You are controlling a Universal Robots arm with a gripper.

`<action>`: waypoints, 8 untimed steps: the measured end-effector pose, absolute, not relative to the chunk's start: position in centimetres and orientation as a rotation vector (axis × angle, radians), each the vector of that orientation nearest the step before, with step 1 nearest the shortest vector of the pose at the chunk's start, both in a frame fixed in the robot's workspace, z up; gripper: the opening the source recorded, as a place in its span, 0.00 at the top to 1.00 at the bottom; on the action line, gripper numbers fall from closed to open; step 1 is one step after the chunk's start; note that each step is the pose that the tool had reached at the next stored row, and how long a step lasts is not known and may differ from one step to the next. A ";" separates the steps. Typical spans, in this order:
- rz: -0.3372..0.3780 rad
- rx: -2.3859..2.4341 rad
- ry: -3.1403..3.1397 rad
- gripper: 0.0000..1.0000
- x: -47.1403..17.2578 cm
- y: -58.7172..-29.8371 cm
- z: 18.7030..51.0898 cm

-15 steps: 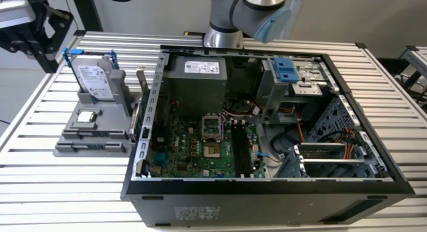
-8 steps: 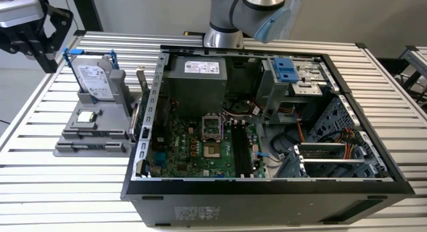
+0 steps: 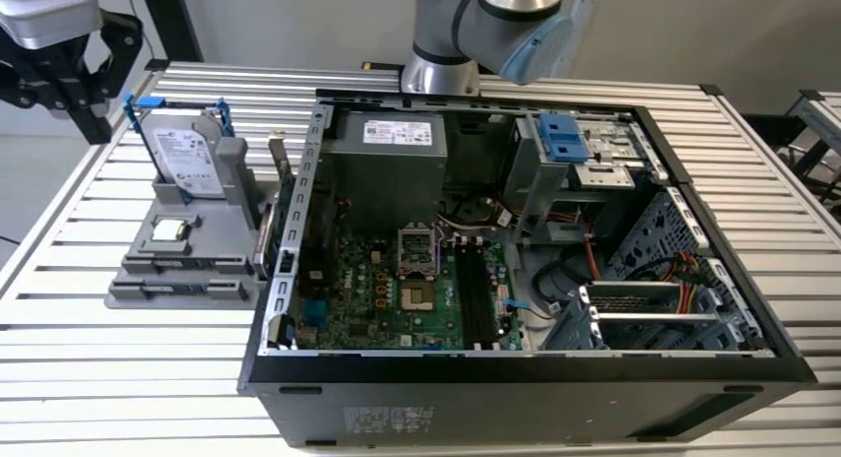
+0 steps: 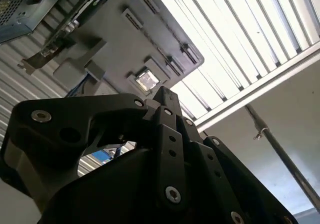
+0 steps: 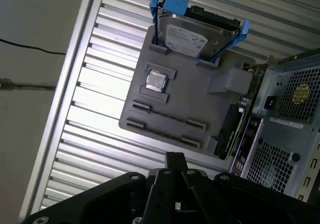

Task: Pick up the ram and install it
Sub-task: 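Pick up the ram and move it above insertion slot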

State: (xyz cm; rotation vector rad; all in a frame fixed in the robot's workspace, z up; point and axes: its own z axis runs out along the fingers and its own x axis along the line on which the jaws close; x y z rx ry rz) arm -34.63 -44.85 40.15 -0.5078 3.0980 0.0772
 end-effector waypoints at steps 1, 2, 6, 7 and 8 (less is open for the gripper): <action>0.077 -0.532 3.094 1.00 -34.6 -44.8 40.1; 0.077 -0.555 3.091 1.00 -34.6 -44.8 40.1; 0.077 -0.648 3.074 1.00 -34.6 -44.8 40.1; 0.077 -0.671 3.069 1.00 -34.6 -44.8 40.1; 0.077 -0.696 3.064 1.00 -34.6 -44.8 40.1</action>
